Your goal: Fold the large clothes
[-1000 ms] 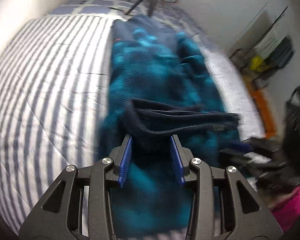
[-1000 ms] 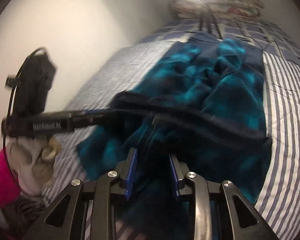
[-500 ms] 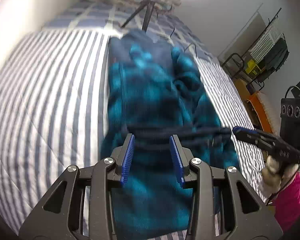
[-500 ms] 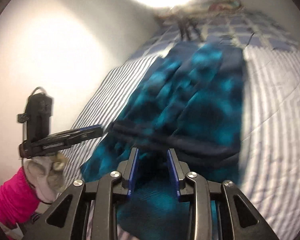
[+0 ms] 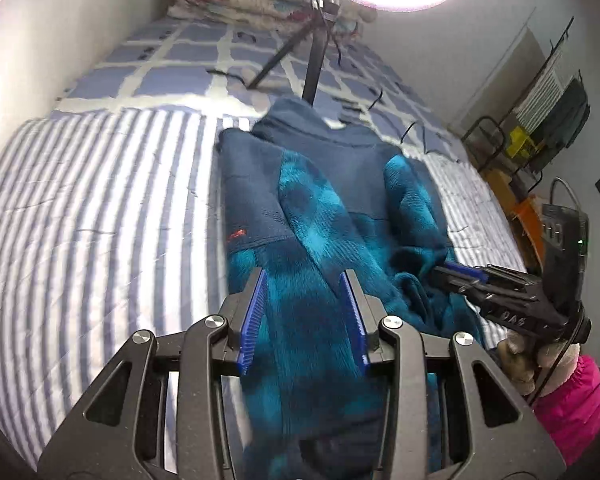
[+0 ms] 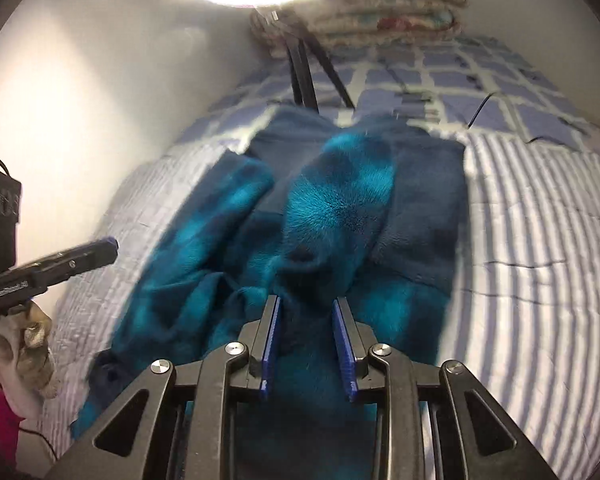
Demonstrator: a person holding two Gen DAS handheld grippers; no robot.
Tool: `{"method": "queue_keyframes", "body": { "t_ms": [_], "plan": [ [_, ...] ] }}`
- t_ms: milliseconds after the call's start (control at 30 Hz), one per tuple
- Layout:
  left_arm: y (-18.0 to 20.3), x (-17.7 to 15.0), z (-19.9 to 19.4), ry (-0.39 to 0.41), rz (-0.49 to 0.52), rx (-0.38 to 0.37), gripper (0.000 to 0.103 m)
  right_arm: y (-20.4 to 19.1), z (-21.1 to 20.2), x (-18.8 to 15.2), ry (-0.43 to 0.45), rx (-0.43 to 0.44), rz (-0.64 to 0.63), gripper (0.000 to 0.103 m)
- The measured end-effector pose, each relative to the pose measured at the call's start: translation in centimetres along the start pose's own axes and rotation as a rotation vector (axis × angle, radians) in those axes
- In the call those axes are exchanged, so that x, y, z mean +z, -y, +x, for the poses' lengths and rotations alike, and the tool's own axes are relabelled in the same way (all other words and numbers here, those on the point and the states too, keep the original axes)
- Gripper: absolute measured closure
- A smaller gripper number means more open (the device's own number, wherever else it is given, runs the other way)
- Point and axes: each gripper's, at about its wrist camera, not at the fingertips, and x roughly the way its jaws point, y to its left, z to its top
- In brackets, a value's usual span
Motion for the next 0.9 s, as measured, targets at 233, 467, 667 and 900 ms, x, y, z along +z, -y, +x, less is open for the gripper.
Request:
{"method": "queue_keyframes", "body": {
  "t_ms": [233, 467, 667, 900],
  "plan": [
    [-0.2, -0.1, 6.0, -0.089, -0.006, -0.008, 0.065, 0.8, 2.1, 0.3, -0.074, 0.050, -0.013, 0.069],
    [-3.4, 3.6, 2.6, 0.014, -0.050, -0.030, 0.045, 6.8, -3.9, 1.9, 0.101, 0.108, 0.084, 0.041],
    [-9.3, 6.6, 7.0, -0.071, -0.255, -0.120, 0.042, 12.9, -0.6, 3.3, 0.087, 0.104, 0.247, 0.032],
    [-9.5, 9.1, 10.9, -0.042, -0.295, -0.194, 0.042, 14.7, 3.5, 5.2, 0.100, 0.178, 0.323, 0.032]
  ]
}}
